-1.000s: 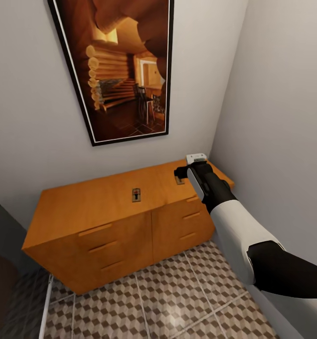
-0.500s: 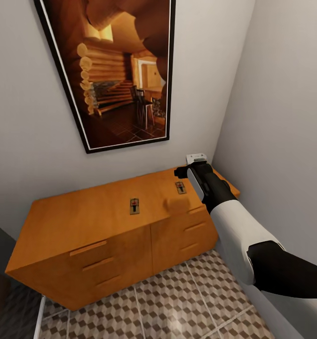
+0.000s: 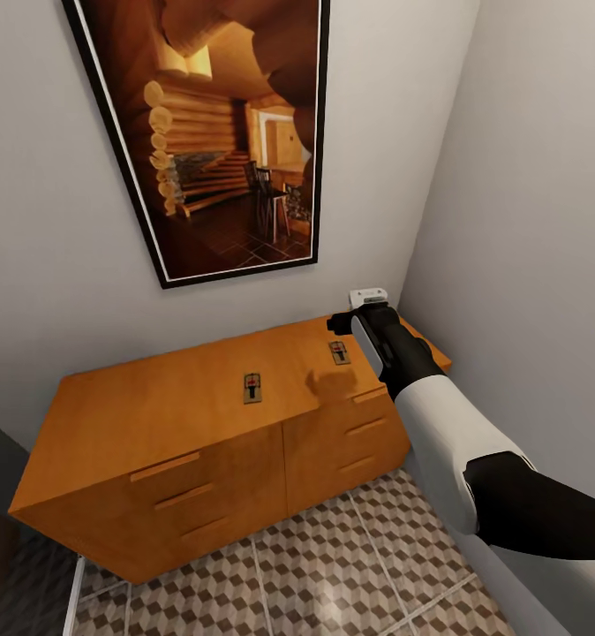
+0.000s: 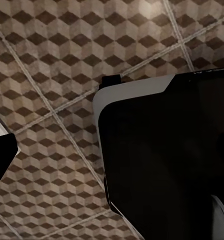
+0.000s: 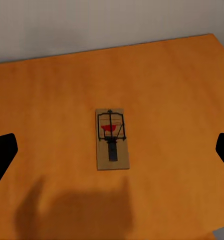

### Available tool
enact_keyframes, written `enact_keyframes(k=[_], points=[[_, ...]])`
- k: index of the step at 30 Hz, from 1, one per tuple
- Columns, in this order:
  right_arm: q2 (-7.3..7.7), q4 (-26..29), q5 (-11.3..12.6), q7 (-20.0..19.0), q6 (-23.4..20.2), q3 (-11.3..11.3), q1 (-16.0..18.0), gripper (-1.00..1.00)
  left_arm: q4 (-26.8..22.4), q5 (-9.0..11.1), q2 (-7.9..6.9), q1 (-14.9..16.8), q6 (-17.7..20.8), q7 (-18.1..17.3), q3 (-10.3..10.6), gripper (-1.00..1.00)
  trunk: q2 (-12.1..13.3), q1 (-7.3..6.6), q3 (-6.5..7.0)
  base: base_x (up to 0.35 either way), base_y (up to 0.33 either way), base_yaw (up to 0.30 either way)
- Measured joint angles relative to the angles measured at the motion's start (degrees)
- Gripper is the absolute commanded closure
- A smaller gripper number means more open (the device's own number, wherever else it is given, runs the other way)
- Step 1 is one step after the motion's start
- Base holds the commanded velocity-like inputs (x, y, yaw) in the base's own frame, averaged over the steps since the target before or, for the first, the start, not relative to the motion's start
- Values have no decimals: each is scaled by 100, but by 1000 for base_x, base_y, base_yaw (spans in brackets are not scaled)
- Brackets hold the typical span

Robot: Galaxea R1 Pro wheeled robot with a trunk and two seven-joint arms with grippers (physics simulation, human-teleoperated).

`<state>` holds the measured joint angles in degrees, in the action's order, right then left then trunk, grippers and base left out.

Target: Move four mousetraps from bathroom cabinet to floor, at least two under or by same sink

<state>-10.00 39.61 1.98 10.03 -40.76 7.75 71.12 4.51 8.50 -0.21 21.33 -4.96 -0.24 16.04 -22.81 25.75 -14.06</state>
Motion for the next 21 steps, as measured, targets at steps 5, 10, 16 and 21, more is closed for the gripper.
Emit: enact_keyframes(k=[5,10,16,21], points=[[0,0,2,-6,7,-3,-12,-100,0,0,3,-5,1,0,4,-100,0,0,0,0,0,0],[0,0,12,-9,61,-1,-21,-100,0,0,8,-6,1,0,5,-100,0,0,0,0,0,0],[0,-31,15,-10,240,3,-30,-100,0,0,9,-7,1,0,2,-100,0,0,0,0,0,0],[0,-176,17,-10,314,0,-34,-100,0,0,9,-7,1,0,4,-100,0,0,0,0,0,0]])
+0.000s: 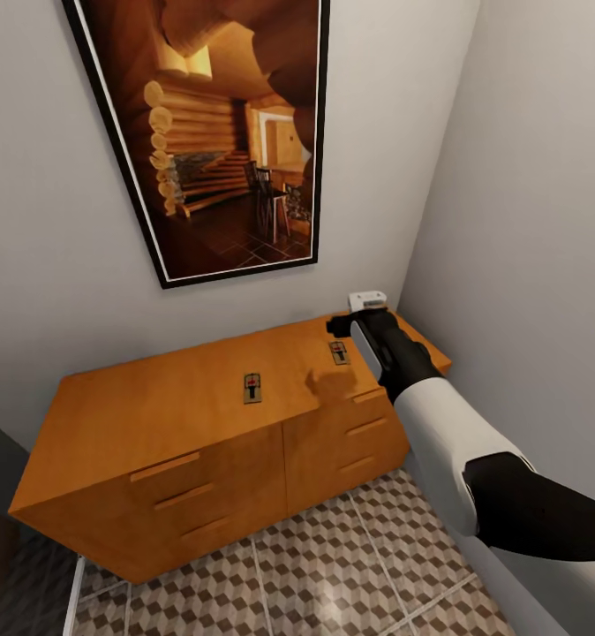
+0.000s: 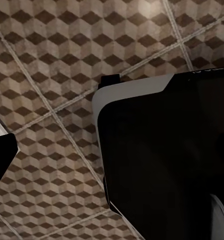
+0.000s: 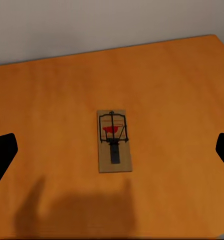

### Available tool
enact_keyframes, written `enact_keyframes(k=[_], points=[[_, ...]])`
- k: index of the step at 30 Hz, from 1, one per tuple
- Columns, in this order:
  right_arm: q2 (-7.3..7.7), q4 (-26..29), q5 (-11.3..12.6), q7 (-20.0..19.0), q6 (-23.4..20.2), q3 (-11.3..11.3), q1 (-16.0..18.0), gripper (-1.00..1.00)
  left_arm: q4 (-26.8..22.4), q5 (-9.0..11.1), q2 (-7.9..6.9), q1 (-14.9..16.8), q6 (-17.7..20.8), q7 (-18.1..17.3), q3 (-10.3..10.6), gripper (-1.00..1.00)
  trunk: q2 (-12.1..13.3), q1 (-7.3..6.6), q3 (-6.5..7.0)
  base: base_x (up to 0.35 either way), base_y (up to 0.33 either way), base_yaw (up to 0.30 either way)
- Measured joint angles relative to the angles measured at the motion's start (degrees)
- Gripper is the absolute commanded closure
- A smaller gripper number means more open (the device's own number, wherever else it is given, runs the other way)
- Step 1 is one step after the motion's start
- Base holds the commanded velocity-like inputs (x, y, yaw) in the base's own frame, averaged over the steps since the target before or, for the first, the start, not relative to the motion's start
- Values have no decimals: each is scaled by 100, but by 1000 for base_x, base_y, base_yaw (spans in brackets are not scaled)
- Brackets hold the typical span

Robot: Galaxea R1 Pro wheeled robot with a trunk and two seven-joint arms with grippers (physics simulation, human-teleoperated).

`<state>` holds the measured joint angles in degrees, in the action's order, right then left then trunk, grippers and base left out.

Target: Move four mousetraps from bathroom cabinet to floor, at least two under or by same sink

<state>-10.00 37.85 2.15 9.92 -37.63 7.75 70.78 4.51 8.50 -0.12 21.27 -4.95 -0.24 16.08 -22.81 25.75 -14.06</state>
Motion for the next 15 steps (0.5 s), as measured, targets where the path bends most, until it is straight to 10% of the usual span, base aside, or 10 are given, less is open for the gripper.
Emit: enact_keyframes(k=[15], points=[[0,-438,-10,-451,497,-16,-7,-100,0,0,17,0,0,0,-2,-100,0,0,0,0,0,0]])
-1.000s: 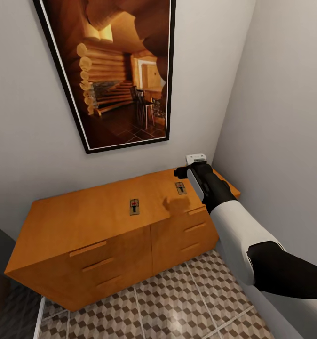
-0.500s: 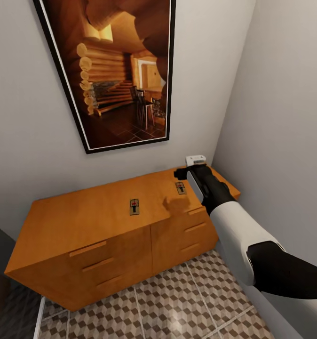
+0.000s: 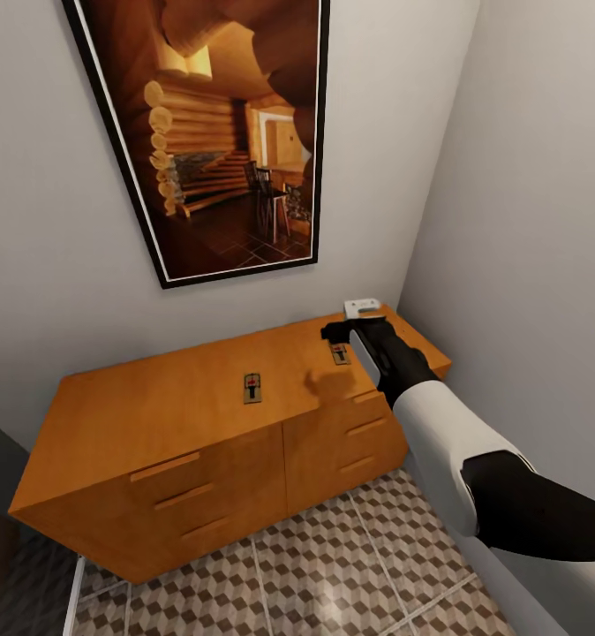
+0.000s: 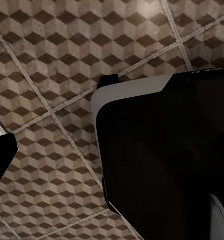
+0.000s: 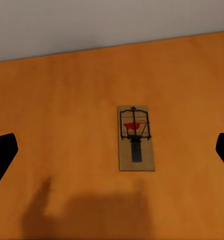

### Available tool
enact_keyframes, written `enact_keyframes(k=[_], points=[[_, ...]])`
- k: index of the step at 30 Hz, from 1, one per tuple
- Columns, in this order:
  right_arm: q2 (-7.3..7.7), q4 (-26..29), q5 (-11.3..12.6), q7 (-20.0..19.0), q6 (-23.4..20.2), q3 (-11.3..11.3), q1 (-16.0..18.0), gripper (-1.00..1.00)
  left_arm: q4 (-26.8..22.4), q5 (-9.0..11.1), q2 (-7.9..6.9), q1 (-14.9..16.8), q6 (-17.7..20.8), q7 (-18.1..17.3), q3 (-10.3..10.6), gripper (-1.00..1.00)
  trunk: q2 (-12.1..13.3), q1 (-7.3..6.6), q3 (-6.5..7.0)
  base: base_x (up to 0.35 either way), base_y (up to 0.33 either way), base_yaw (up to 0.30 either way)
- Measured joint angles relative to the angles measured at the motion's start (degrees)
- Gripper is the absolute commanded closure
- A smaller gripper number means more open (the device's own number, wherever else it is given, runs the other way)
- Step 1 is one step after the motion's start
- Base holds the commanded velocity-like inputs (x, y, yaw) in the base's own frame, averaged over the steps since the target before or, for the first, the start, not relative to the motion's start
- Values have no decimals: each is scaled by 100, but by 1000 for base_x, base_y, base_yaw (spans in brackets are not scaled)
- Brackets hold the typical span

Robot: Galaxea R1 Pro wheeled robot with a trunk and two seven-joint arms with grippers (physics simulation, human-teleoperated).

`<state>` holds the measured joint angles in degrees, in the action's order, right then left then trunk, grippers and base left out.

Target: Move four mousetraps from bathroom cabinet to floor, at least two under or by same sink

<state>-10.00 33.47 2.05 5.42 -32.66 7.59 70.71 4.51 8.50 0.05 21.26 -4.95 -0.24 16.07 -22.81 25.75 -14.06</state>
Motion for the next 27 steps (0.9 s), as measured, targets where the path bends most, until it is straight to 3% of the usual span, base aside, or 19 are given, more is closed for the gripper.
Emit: enact_keyframes(k=[7,21,27], points=[[0,-178,-8,-324,241,-10,0,-100,0,0,0,-1,0,0,3,-100,0,0,0,0,0,0],[136,-284,-20,-375,391,-17,0,-100,0,0,0,-6,4,0,-2,-100,0,0,0,0,0,0],[272,-343,-16,-389,400,-18,0,-100,0,0,0,-8,4,0,0,-100,0,0,0,0,0,0]])
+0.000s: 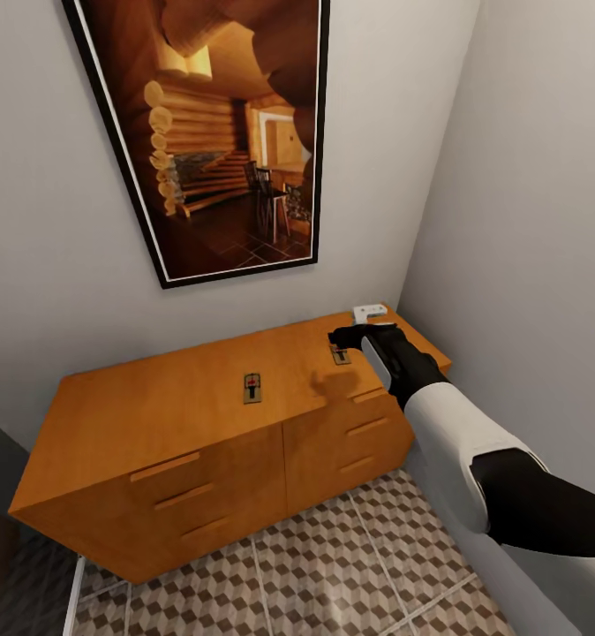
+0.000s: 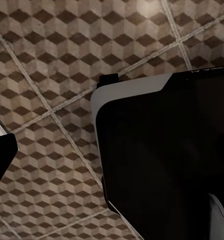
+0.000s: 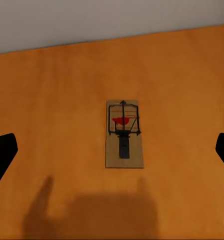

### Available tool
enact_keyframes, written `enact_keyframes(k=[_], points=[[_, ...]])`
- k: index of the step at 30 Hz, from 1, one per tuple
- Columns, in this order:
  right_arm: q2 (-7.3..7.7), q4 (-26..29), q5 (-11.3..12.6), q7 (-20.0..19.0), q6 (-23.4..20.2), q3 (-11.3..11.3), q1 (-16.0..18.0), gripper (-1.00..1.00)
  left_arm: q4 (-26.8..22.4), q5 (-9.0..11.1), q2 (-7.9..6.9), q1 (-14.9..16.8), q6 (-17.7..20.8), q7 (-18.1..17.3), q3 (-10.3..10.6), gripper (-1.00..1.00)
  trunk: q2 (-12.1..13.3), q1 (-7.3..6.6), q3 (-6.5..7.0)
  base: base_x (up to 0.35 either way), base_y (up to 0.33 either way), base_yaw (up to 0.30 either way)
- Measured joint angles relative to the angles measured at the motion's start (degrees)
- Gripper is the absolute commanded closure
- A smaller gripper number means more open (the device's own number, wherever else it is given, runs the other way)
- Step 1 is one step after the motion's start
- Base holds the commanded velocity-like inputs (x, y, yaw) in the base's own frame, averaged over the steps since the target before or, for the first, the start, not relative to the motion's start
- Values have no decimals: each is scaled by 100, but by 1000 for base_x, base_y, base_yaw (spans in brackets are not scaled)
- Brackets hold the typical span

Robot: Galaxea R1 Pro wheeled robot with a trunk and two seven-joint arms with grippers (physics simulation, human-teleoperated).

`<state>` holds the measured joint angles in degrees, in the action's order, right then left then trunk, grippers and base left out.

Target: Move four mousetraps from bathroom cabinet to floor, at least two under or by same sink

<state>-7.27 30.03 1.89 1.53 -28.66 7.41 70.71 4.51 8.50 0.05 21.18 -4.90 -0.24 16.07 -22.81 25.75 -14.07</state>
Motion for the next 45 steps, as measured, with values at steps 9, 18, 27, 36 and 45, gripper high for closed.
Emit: enact_keyframes(k=[9,18,27,36,45], points=[[103,-212,7,-17,156,-4,-31,-100,0,0,21,-1,3,0,5,-100,0,0,0,0,0,0],[124,-588,14,-18,625,-18,-43,-100,-2,0,33,-1,7,0,6,-100,0,0,0,0,0,0],[125,-656,17,-17,693,-20,-44,-100,-4,-2,49,-2,9,0,3,-100,0,0,-4,0,0,0],[126,-665,12,-17,700,-20,-44,-100,-4,-2,51,-2,8,0,4,-100,0,0,-58,0,0,0],[126,-672,11,-17,701,-20,-44,-100,-4,-2,52,-2,9,0,3,-100,0,0,-130,0,0,0]])
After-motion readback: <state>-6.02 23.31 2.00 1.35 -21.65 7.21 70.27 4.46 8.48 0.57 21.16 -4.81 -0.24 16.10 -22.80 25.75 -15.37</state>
